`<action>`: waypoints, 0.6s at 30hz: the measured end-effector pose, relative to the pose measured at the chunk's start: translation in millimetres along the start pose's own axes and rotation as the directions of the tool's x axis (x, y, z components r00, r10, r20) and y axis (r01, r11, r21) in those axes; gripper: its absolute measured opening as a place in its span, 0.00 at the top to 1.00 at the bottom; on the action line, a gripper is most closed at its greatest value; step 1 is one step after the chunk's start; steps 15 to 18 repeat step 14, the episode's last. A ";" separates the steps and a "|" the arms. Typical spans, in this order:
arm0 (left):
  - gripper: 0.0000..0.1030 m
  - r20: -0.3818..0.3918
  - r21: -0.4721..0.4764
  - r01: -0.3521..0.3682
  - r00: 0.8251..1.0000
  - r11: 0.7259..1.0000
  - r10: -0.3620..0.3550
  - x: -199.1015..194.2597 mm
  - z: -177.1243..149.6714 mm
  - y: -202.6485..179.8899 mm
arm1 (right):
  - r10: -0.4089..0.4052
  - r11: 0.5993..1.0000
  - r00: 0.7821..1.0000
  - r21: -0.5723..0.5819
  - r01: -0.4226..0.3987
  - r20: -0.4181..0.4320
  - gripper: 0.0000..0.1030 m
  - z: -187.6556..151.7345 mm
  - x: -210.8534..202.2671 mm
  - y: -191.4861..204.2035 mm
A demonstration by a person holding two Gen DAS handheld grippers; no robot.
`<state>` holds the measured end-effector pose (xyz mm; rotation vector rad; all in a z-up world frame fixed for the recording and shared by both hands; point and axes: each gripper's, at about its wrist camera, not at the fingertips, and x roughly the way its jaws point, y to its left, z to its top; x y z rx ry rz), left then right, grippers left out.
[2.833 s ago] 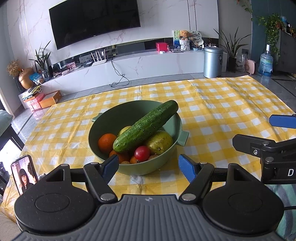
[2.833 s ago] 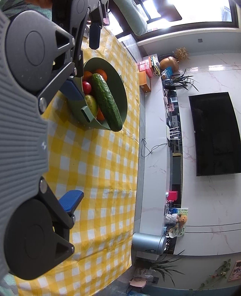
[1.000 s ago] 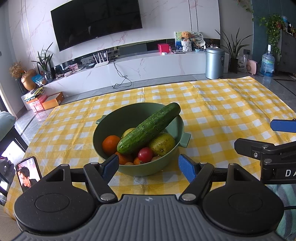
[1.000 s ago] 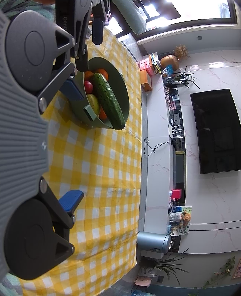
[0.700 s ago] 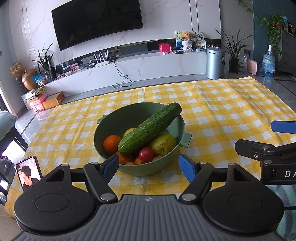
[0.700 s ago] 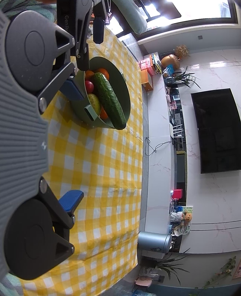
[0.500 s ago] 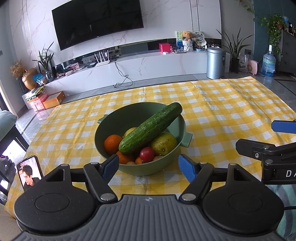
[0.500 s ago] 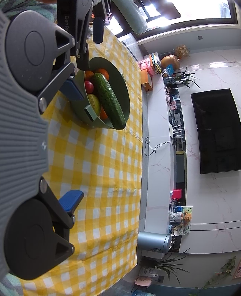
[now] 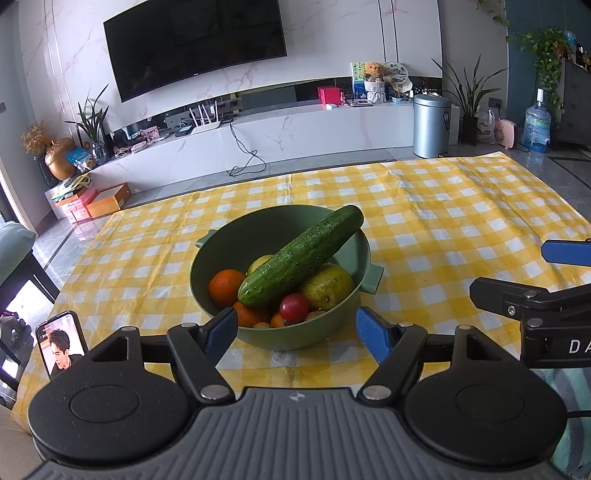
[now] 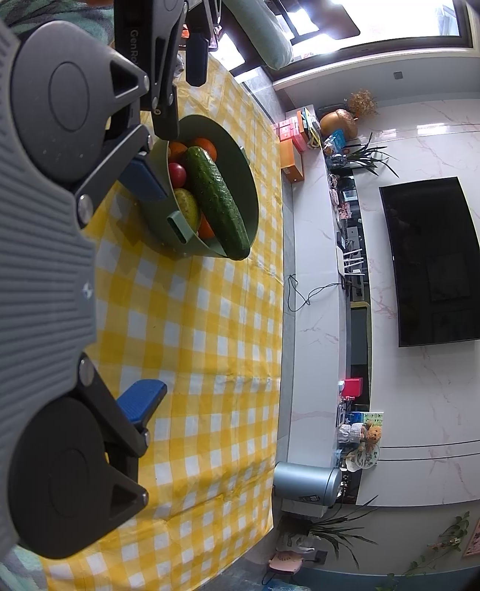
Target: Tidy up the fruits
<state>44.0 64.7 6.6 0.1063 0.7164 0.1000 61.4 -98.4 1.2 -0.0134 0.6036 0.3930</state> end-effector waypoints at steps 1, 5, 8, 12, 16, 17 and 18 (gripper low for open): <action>0.17 0.001 -0.003 -0.002 1.000 1.000 0.002 -0.1 -0.1 0.5 | 0.000 1.000 1.000 0.000 0.000 0.000 0.04 0.0 0.1 0.1; 0.16 0.007 0.002 0.004 1.000 1.000 -0.004 -1.5 2.1 -3.0 | -0.001 1.000 1.000 0.001 0.001 -0.001 0.04 0.0 0.3 -0.1; 0.16 0.018 0.011 0.005 1.000 1.000 -0.005 -4.4 2.6 -5.7 | 0.001 1.000 1.000 0.012 -0.001 -0.009 0.04 0.2 1.6 -0.1; 0.16 0.032 -0.003 0.001 0.999 1.000 -0.001 -6.3 3.4 -3.9 | 0.007 1.000 1.000 0.007 -0.007 -0.012 0.04 -1.2 0.2 0.8; 0.16 0.036 -0.004 -0.003 0.999 1.000 0.003 -7.2 3.9 -3.3 | 0.006 1.000 1.000 0.003 -0.006 -0.011 0.04 -1.3 -0.6 1.8; 0.16 0.036 -0.004 -0.003 0.999 1.000 0.003 -7.2 3.9 -3.3 | 0.006 1.000 1.000 0.003 -0.006 -0.011 0.04 -1.3 -0.6 1.8; 0.16 0.036 -0.004 -0.003 0.999 1.000 0.003 -7.2 3.9 -3.3 | 0.006 1.000 1.000 0.003 -0.006 -0.011 0.04 -1.3 -0.6 1.8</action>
